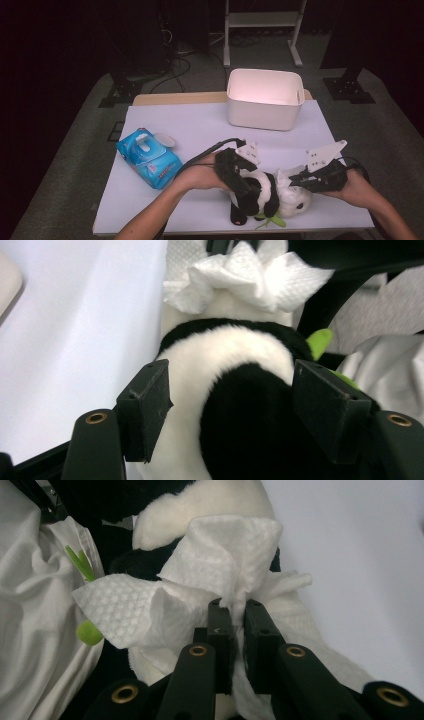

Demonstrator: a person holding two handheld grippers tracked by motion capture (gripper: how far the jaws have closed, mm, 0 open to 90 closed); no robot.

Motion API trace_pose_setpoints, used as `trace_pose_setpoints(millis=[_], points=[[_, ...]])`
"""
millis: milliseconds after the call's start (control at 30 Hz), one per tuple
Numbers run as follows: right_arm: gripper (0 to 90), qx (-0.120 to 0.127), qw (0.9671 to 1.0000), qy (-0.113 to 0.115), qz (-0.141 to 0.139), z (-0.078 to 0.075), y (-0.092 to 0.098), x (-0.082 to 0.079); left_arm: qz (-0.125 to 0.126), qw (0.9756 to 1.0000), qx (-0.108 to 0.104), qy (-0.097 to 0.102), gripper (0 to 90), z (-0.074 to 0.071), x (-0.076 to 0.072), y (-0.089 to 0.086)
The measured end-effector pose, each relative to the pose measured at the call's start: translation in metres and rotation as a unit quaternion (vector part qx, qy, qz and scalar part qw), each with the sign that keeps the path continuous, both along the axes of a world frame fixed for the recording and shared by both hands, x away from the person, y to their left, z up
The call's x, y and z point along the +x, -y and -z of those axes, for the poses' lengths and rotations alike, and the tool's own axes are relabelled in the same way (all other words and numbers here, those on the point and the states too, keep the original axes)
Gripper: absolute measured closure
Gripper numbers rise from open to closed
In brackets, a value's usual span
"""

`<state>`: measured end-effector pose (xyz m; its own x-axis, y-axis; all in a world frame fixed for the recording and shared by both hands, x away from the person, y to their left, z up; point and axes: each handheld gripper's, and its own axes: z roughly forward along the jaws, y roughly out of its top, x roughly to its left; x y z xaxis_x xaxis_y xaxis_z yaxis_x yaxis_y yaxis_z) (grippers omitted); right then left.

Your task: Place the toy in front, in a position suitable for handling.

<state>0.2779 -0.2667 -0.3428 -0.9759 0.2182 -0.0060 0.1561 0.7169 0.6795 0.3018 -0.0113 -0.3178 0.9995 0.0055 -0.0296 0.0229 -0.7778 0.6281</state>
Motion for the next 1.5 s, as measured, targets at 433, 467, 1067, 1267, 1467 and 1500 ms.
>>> trace_pose_setpoints(millis=[433, 467, 1067, 1267, 1467, 1500], points=[[82.8, 0.010, 0.9999, 0.004, -0.005, 0.004, 0.001, 0.002, 0.012, 0.9981, 0.046, -0.039, 37.2, 0.023, 0.015, 0.029], [82.8, 0.010, 0.9999, 0.004, -0.005, 0.004, 0.001, 0.002, 0.012, 0.9981, 0.046, -0.039, 42.8, 0.023, 0.015, 0.029], [82.6, 0.021, 0.9996, 0.015, 0.012, -0.014, -0.020, 0.065, -0.018, 0.9989, 0.021, 0.038, 55.3, 0.006, 0.065, -0.001], [82.8, 0.014, 0.9999, 0.004, 0.009, -0.002, -0.031, 0.065, -0.035, 0.9993, -0.002, 0.014, 40.9, 0.002, 0.061, -0.019], [82.9, -0.010, 0.9998, 0.017, 0.010, -0.001, -0.033, 0.051, -0.051, 0.9984, 0.002, 0.025, 37.4, -0.013, 0.056, -0.037], [82.9, -0.010, 0.9998, 0.017, 0.010, -0.001, -0.033, 0.051, -0.056, 0.9981, 0.006, 0.027, 37.4, -0.013, 0.056, -0.040]])
